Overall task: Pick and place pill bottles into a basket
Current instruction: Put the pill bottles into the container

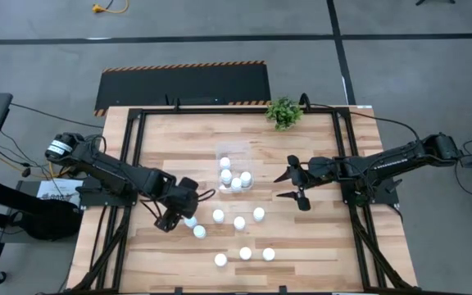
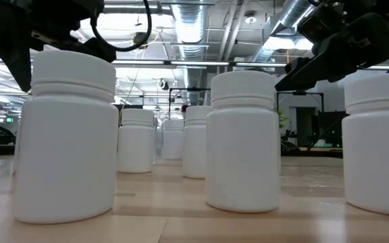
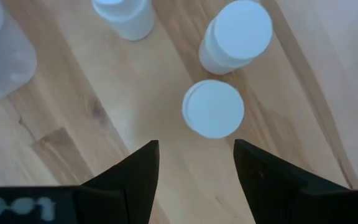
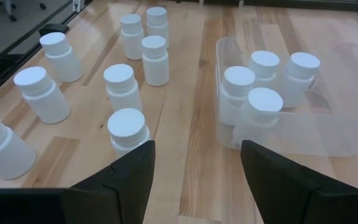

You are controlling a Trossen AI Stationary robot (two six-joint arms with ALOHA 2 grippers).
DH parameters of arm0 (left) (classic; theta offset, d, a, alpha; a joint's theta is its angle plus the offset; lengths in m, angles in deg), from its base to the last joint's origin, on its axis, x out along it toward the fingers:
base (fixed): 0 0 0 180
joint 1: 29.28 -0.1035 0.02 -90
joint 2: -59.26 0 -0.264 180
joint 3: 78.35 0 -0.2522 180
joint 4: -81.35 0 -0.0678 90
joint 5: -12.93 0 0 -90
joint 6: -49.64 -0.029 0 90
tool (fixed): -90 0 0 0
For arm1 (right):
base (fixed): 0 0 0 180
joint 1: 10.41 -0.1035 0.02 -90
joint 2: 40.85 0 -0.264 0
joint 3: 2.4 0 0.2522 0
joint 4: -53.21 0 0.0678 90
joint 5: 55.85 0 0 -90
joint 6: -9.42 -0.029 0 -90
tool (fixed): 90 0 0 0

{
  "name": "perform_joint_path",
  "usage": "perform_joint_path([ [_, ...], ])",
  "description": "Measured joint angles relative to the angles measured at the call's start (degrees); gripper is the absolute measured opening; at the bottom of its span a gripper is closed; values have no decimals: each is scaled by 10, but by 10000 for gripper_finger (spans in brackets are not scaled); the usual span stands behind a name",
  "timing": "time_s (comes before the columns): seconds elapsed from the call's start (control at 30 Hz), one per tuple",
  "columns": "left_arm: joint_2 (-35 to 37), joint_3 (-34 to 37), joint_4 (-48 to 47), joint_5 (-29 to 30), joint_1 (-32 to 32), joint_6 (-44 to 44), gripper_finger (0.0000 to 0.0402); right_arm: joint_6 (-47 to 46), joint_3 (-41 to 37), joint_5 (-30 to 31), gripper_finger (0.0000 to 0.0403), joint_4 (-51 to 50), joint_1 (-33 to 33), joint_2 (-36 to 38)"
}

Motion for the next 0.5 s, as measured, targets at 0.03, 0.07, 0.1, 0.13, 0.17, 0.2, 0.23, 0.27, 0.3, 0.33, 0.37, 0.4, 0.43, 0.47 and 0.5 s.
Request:
perform_joint_path([
  [0.03, 0, 0, 1, 1, 2, 0, 197, 0, 0, 0, 230, 0, 0, 0],
  [0.07, 0, 0, 2, 2, 3, -1, 197, 0, 0, 0, 230, 0, 0, 0],
  [0.1, 0, 0, 2, 2, 5, -4, 197, 0, 0, 0, 230, 0, 0, 0],
  [0.13, 0, 0, 2, 2, 6, -4, 197, 2, 0, 0, 230, 0, 0, 0],
  [0.17, 0, 0, 2, 2, 6, -4, 197, 5, 0, 0, 230, 0, 0, 0],
  [0.2, 0, 0, 2, 2, 6, -4, 197, 11, 0, -1, 230, 0, 0, 0],
  [0.23, 0, 0, 2, 2, 6, -4, 197, 17, 0, -3, 230, 0, 0, 0],
  [0.27, 0, 0, 2, 2, 6, -6, 197, 23, 0, -7, 230, -1, 0, 0],
  [0.3, 0, 0, 2, 2, 6, -9, 197, 31, 0, -15, 230, -1, 0, 0],
  [0.33, 0, 0, 2, 2, 5, -13, 197, 41, 0, -28, 230, -1, 0, 0],
  [0.37, 0, 0, 2, 2, 5, -16, 197, 52, 0, -45, 230, -1, 0, 0],
  [0.4, 0, 0, 2, 2, 5, -19, 197, 64, 0, -66, 230, -1, 0, 0],
  [0.43, 0, 0, 2, 2, 5, -20, 197, 75, 0, -87, 230, 0, 0, 0],
  [0.47, 0, 0, 2, 2, 5, -20, 197, 85, 0, -107, 230, 1, 0, 0],
  [0.5, 0, 0, 2, 2, 5, -21, 197, 94, 0, -125, 230, 3, 0, 0],
])
